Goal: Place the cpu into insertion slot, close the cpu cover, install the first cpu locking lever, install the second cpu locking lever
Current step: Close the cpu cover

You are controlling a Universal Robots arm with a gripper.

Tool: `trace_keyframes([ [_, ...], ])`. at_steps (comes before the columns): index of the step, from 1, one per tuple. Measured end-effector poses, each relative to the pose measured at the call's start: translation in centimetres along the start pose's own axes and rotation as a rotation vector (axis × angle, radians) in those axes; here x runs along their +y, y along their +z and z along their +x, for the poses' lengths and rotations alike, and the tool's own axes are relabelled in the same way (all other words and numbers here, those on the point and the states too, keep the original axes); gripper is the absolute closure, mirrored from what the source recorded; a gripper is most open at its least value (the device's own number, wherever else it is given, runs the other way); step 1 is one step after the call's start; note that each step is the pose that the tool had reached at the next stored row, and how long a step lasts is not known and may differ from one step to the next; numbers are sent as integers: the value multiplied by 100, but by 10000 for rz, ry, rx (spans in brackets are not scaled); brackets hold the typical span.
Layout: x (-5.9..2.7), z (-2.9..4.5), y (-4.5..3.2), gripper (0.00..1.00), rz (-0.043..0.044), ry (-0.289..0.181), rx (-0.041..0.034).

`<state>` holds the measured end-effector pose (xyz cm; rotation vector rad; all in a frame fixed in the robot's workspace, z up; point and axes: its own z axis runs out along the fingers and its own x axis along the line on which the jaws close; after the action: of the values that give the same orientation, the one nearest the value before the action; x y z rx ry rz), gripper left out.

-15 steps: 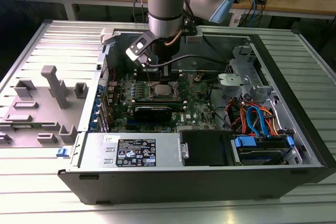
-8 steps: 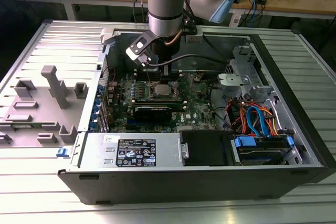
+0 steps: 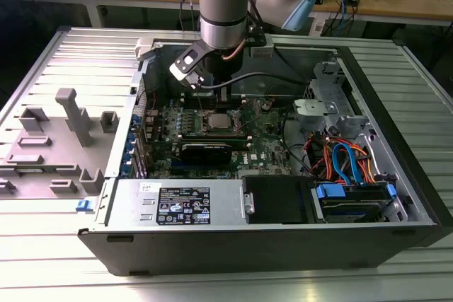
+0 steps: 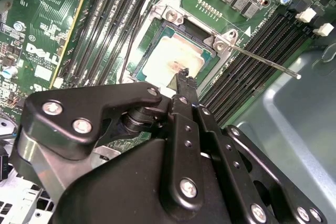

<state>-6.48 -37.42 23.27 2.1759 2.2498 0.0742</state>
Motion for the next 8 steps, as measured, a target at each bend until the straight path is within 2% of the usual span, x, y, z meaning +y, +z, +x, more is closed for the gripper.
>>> trace_keyframes([
  [8,2,2,-42,89,-2,0,3],
])
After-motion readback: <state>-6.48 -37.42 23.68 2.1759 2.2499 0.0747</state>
